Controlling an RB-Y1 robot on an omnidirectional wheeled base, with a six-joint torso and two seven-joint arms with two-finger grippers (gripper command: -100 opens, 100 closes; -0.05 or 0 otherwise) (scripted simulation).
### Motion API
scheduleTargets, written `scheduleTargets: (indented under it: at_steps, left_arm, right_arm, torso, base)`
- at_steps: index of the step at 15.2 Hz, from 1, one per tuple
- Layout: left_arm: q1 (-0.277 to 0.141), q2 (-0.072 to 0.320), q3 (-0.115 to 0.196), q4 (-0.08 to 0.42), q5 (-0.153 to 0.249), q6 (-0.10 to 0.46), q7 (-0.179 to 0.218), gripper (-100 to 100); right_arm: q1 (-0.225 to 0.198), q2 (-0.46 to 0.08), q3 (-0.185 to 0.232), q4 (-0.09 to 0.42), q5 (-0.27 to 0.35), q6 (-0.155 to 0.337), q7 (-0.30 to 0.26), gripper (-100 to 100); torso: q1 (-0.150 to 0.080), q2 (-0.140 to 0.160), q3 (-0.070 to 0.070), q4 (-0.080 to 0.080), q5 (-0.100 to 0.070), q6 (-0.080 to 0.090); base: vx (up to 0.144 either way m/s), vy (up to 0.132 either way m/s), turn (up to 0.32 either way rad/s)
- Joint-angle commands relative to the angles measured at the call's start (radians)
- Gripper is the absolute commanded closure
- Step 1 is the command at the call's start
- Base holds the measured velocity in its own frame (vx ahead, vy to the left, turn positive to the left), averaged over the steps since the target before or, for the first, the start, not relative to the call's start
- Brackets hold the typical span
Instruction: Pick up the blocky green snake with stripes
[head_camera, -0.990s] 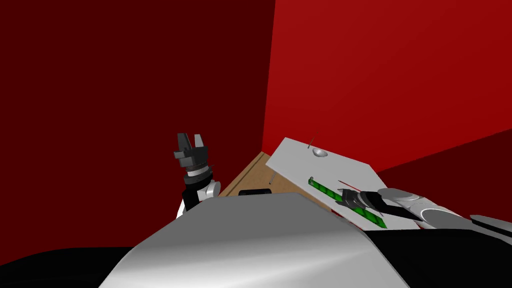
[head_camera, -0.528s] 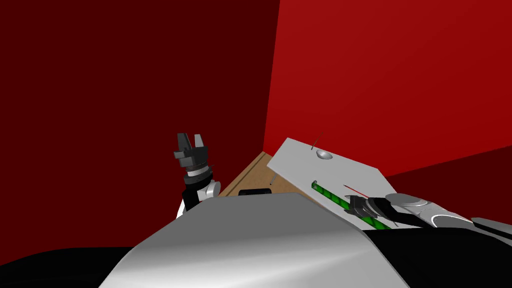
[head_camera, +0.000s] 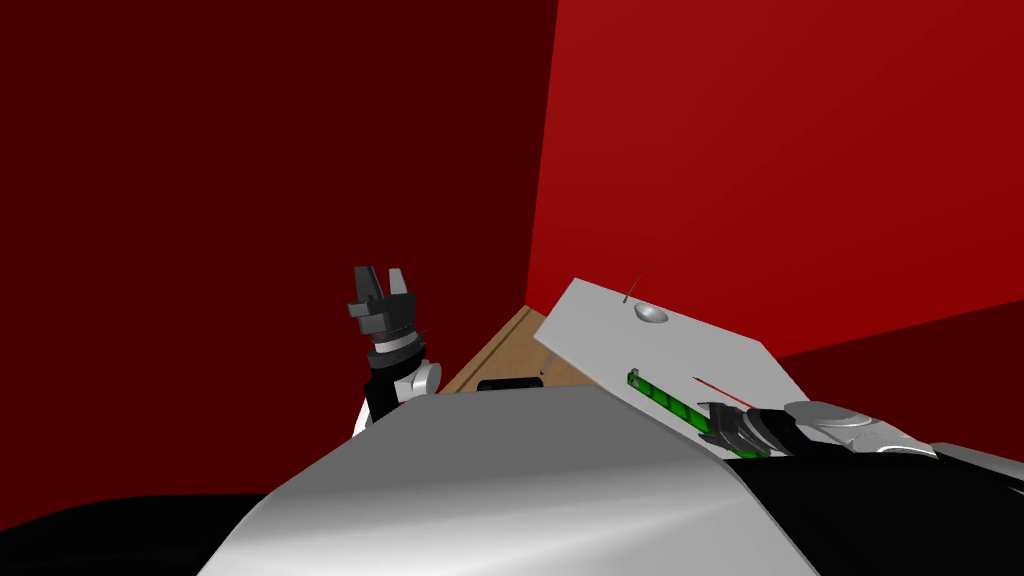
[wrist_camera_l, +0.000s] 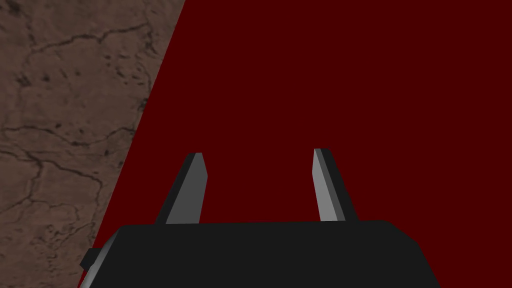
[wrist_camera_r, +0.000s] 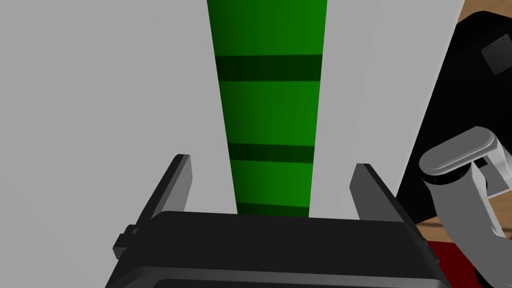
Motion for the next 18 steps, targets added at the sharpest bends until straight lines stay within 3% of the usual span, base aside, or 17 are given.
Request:
scheduleTargets:
  at_steps: [1,13,15,16,18]
  left_arm:
    - [0.0,0.0,0.0,0.0,0.0,0.0,0.0,0]
    - [0.0,0.0,0.0,0.0,0.0,0.0,0.0,0]
    - [0.0,0.0,0.0,0.0,0.0,0.0,0.0,0]
    - [0.0,0.0,0.0,0.0,0.0,0.0,0.0,0]
    - [0.0,0.0,0.0,0.0,0.0,0.0,0.0,0]
  right_arm:
    - [0.016,0.011,0.001,0.014,-0.03,0.0,0.05,-100]
    - [0.063,0.083,0.006,0.124,-0.151,-0.02,0.257,-100]
    - [0.056,0.079,0.007,0.119,-0.142,-0.019,0.243,-100]
    - [0.056,0.081,0.007,0.124,-0.143,-0.022,0.251,100]
    - [0.057,0.081,0.008,0.123,-0.143,-0.023,0.252,100]
  torso:
    - [0.0,0.0,0.0,0.0,0.0,0.0]
    - [0.0,0.001,0.001,0.0,0.0,0.0]
    - [-0.001,0.001,0.0,0.0,0.0,0.0]
    - [0.0,0.003,0.001,0.0,0.0,0.0]
    - [-0.001,0.005,0.003,0.002,0.0,-0.001]
  base:
    - [0.118,-0.01,-0.054]
    - [0.09,-0.003,-0.053]
    - [0.07,-0.006,-0.031]
    - [0.018,-0.001,0.001]
    - [0.006,0.001,0.002]
